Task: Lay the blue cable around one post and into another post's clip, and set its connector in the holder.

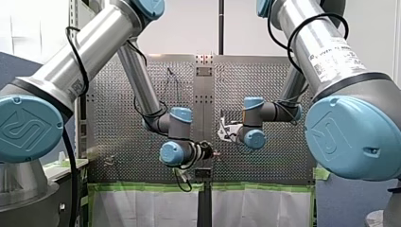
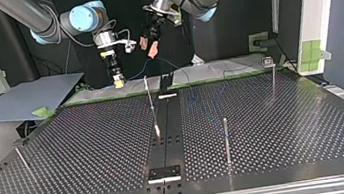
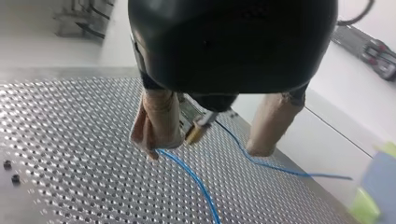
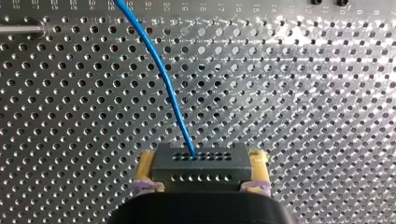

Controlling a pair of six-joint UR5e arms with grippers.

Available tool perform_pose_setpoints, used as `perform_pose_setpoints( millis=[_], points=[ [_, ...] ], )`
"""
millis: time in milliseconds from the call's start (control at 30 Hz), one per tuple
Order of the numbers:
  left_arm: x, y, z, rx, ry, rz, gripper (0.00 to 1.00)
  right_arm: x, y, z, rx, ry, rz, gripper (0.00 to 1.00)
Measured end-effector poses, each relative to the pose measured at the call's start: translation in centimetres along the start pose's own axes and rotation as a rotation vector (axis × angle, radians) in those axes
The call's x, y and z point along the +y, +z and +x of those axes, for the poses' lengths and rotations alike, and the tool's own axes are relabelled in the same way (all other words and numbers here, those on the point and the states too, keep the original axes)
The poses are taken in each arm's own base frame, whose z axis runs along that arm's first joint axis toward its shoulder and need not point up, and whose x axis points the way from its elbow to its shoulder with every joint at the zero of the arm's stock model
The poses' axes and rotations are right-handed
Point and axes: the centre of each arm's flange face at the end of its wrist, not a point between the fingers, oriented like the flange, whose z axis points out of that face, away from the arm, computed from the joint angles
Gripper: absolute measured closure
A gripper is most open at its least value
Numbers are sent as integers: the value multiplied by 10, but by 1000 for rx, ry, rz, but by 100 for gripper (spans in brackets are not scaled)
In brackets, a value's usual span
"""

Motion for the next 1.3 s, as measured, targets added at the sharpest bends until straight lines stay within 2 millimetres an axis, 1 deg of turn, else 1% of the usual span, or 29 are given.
perform_pose_setpoints(
  millis=[233, 500, 700, 767, 867, 1067, 1300],
  points=[
    [5, 22, 11, -47, -38, 40, 0, 0, 0, 0, -3, 2, 2, 100],
    [21, 44, 26, -90, -45, 28, 0, 0, 0, 0, -2, 1, 2, 100],
    [40, 51, 43, -83, -26, -16, 0, 0, 0, 0, -2, -1, 1, 100],
    [43, 51, 46, -81, -23, -23, 0, 0, 0, 0, -2, -1, 2, 100],
    [44, 52, 46, -84, -21, -27, 0, 0, 0, 0, -1, -1, 2, 100],
    [43, 60, 41, -104, -18, -31, 0, 0, 0, 0, -2, -2, 3, 100],
    [38, 76, 33, -121, -6, -46, 0, 0, 0, 0, -4, -3, 3, 100]
  ],
)
